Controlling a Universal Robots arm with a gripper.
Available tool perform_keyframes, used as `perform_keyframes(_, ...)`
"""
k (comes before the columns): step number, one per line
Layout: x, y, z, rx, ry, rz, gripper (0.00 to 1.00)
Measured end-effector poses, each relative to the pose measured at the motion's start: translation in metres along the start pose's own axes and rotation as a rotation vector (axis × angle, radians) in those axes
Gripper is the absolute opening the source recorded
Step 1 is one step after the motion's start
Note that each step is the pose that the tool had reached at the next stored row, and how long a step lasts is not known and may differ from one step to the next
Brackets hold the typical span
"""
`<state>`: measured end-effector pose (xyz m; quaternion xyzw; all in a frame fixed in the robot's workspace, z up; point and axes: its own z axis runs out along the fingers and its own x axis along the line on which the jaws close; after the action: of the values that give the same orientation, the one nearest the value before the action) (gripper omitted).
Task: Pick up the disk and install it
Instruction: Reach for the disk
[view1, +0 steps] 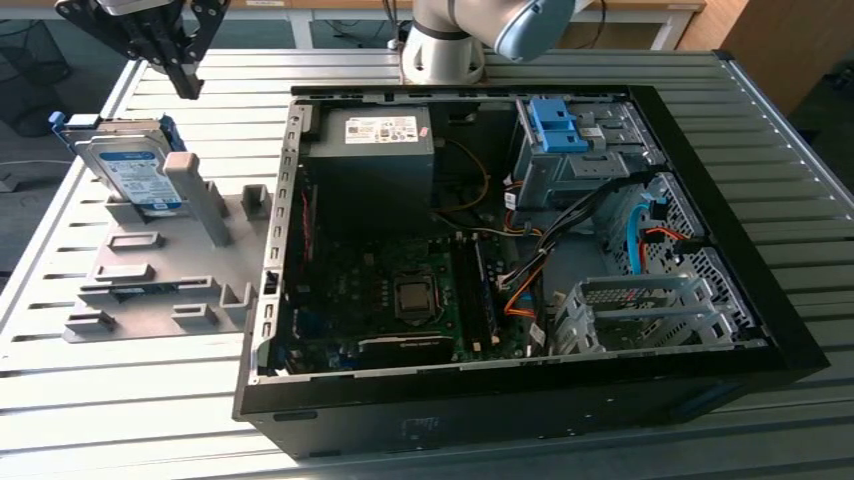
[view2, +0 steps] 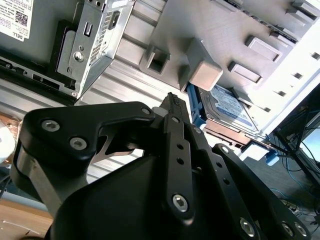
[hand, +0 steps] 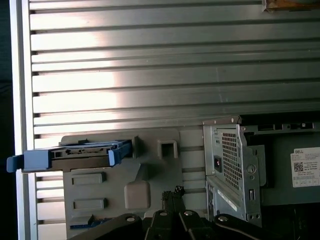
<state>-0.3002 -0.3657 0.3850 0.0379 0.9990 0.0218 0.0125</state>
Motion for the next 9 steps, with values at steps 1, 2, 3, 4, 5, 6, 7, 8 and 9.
perform_keyframes(1,0.0002,0.0000,0.0000,0.0000,0.0000,0.000,0.11)
perform_keyframes(2,0.0004,0.0000,0.0000,0.0001,0.0000,0.000,0.11)
perform_keyframes(3,0.0006,0.0000,0.0000,0.0000,0.0000,0.000,0.11)
perform_keyframes(4,0.0007,0.0000,-0.0001,0.0001,0.0000,0.000,0.11)
perform_keyframes(5,0.0010,-0.0001,-0.0001,0.0001,0.0001,0.000,0.11)
perform_keyframes(6,0.0013,-0.0001,0.0000,0.0000,0.0000,0.000,0.11)
perform_keyframes(7,0.0017,-0.0001,0.0000,0.0000,0.0000,0.000,0.11)
perform_keyframes(8,0.0021,-0.0001,-0.0001,0.0000,0.0000,0.000,0.11)
perform_keyframes(9,0.0025,-0.0002,-0.0001,0.0001,0.0001,0.000,0.11)
